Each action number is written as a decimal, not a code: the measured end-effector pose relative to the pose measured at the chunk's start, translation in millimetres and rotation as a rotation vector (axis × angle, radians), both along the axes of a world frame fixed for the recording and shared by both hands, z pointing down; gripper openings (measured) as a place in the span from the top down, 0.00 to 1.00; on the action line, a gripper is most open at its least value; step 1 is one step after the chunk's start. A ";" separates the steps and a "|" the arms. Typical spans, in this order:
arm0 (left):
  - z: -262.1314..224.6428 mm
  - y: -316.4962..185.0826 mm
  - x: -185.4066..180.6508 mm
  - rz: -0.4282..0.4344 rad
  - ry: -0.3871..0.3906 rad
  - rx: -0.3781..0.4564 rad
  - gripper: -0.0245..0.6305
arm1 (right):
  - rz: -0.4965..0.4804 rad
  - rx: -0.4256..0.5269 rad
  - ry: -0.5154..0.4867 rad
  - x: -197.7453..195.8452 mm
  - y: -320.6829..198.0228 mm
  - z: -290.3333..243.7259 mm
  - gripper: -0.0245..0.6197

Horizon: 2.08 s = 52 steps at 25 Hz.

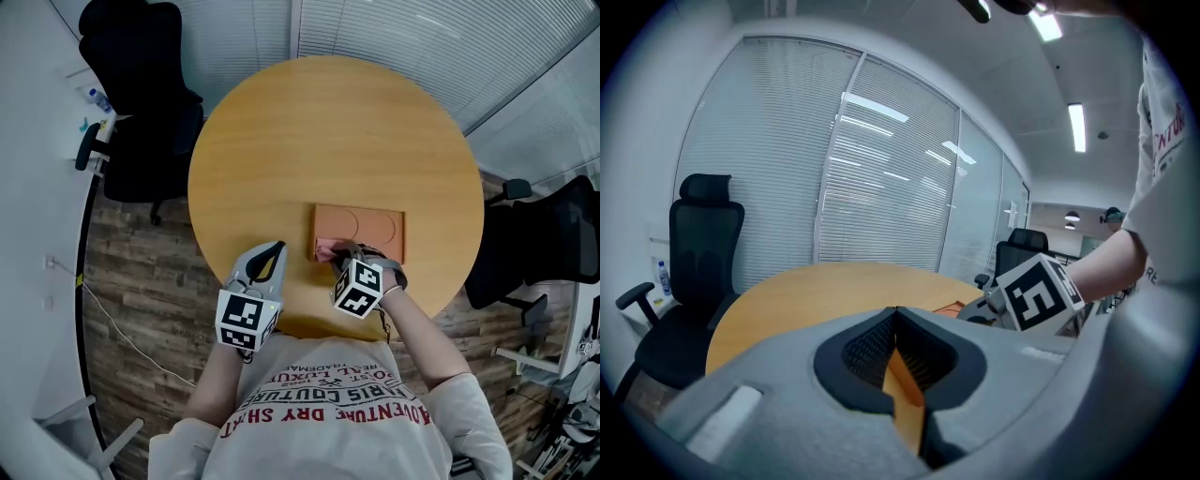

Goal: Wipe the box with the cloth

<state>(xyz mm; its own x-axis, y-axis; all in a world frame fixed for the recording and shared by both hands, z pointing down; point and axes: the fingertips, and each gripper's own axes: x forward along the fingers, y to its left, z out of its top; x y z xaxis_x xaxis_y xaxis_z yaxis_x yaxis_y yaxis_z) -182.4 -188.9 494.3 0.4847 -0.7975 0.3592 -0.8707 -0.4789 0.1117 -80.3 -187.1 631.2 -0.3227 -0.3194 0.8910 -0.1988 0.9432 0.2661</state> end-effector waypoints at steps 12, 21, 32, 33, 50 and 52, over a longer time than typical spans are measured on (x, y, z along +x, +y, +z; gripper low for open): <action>-0.7 11.3 1.4 0.021 0.011 0.002 0.95 | 0.002 -0.177 -0.043 4.9 57.6 5.6 0.92; -2.8 -2.4 8.0 0.038 0.034 -0.006 0.95 | 0.085 -0.046 -0.072 27.9 14.4 -40.1 0.92; -8.2 -18.3 45.3 0.065 0.027 -0.015 0.95 | 0.057 0.256 0.052 64.7 -84.1 -45.9 0.92; -8.0 -18.6 46.7 0.061 0.024 -0.019 0.95 | 0.037 0.258 0.073 66.1 -87.3 -41.0 0.92; 13.1 -15.3 52.2 -0.016 0.007 -0.091 0.95 | -0.056 0.122 0.090 65.6 -77.6 4.0 0.92; 15.8 -14.8 53.1 -0.016 0.003 -0.096 0.95 | -0.059 0.112 0.087 66.0 -73.5 5.4 0.92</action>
<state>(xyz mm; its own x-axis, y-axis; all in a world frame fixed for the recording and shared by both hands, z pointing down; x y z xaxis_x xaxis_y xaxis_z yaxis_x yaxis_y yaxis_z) -129.4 -203.7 510.0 0.4733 -0.7675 0.4324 -0.8779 -0.4517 0.1592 -14.3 -260.7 636.7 -0.2668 -0.4010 0.8764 -0.1150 0.9161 0.3841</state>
